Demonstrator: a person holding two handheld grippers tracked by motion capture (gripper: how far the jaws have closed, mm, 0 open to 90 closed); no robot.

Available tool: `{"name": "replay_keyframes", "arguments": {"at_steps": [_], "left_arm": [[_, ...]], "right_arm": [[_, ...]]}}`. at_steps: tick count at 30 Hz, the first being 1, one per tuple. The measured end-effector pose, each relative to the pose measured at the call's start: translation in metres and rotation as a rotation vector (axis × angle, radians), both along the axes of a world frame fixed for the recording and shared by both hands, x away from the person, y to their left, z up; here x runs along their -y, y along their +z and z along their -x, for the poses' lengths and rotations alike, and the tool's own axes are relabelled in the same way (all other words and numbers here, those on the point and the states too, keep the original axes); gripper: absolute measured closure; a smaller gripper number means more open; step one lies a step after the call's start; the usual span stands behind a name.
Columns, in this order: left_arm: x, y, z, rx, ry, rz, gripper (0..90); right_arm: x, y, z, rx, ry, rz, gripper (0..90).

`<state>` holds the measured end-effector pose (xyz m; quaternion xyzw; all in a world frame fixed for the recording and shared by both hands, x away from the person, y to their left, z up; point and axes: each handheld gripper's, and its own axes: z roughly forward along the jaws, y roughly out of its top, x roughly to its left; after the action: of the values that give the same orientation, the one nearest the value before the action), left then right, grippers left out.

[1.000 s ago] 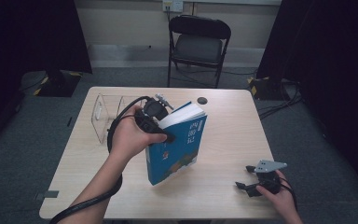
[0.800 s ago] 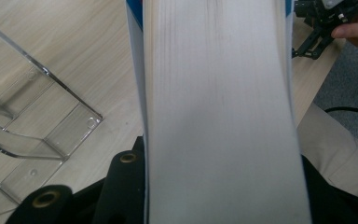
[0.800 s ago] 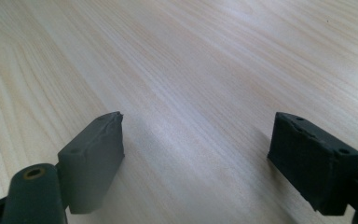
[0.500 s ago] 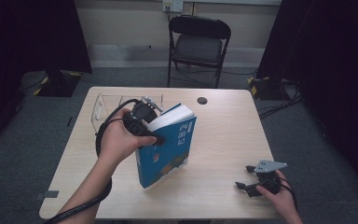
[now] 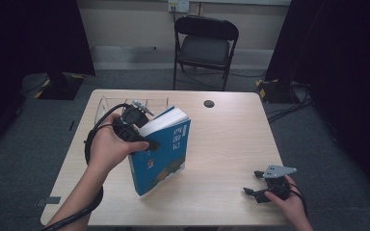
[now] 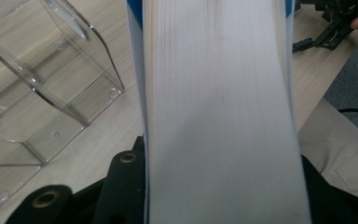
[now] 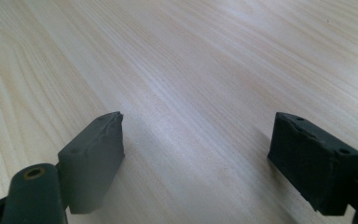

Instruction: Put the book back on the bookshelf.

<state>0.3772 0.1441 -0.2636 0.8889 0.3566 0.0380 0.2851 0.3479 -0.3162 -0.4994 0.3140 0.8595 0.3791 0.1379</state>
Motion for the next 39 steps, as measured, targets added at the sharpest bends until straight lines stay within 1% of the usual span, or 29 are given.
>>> {"name": "replay_keyframes", "arguments": {"at_steps": [5, 7, 9, 10, 11, 13, 16, 17, 18, 21, 23, 25, 27, 28, 32, 34, 36, 39], "left_arm": [[-0.009, 0.002, 0.003, 0.005, 0.017, -0.004, 61.8], [-0.013, 0.002, 0.003, 0.000, 0.029, 0.008, 61.9], [-0.017, 0.003, 0.004, 0.002, 0.032, 0.010, 61.9], [-0.019, 0.003, 0.004, -0.004, 0.041, 0.014, 61.8], [-0.021, 0.003, 0.004, -0.004, 0.039, 0.014, 61.9], [-0.025, 0.003, 0.005, -0.001, 0.054, 0.012, 61.8], [-0.030, 0.002, 0.006, -0.002, 0.060, 0.012, 61.8], [-0.031, 0.002, 0.006, -0.007, 0.068, 0.015, 61.8], [-0.032, 0.001, 0.006, -0.004, 0.069, 0.014, 61.9], [-0.037, 0.000, 0.006, -0.021, 0.083, 0.018, 61.8], [-0.040, 0.000, 0.006, -0.017, 0.088, 0.015, 61.8], [-0.042, 0.000, 0.007, -0.013, 0.107, 0.028, 61.8], [-0.046, 0.000, 0.006, -0.017, 0.128, 0.041, 61.8], [-0.048, 0.000, 0.006, -0.019, 0.129, 0.045, 61.9], [-0.051, 0.001, 0.005, -0.018, 0.149, 0.037, 61.9], [-0.053, 0.001, 0.004, -0.019, 0.167, 0.039, 61.9], [-0.055, 0.000, 0.002, -0.030, 0.189, 0.052, 61.9], [-0.056, -0.001, -0.002, -0.022, 0.203, 0.049, 61.9]], "right_arm": [[0.000, 0.000, 0.000, 0.000, 0.000, 0.000, 16.9], [0.000, 0.000, 0.000, 0.000, 0.000, 0.000, 16.9], [0.000, 0.000, 0.000, 0.000, 0.000, 0.000, 16.8], [0.000, 0.000, 0.000, 0.000, 0.000, 0.000, 16.9], [0.000, 0.000, 0.000, 0.000, 0.000, 0.000, 16.9], [0.000, 0.000, 0.000, 0.000, 0.000, 0.000, 16.9], [0.000, 0.000, 0.000, 0.001, 0.000, 0.000, 16.9], [0.000, 0.000, 0.000, 0.000, 0.000, 0.000, 16.9], [0.000, 0.000, 0.000, 0.000, 0.000, 0.000, 16.9], [0.000, 0.000, 0.000, 0.000, 0.000, 0.000, 16.9], [0.000, 0.000, 0.000, 0.000, 0.000, 0.000, 16.8], [0.000, 0.000, 0.000, 0.000, 0.000, 0.000, 16.9], [0.000, 0.000, 0.000, 0.000, 0.000, 0.000, 16.9], [0.000, 0.000, 0.000, 0.000, 0.000, 0.000, 16.9], [0.000, 0.000, 0.000, 0.000, 0.000, 0.000, 16.9], [0.000, 0.000, 0.000, 0.000, 0.000, 0.000, 16.9], [0.000, 0.000, 0.000, 0.000, 0.000, 0.000, 16.9], [0.000, 0.000, 0.000, 0.000, 0.000, 0.000, 16.9]]}}
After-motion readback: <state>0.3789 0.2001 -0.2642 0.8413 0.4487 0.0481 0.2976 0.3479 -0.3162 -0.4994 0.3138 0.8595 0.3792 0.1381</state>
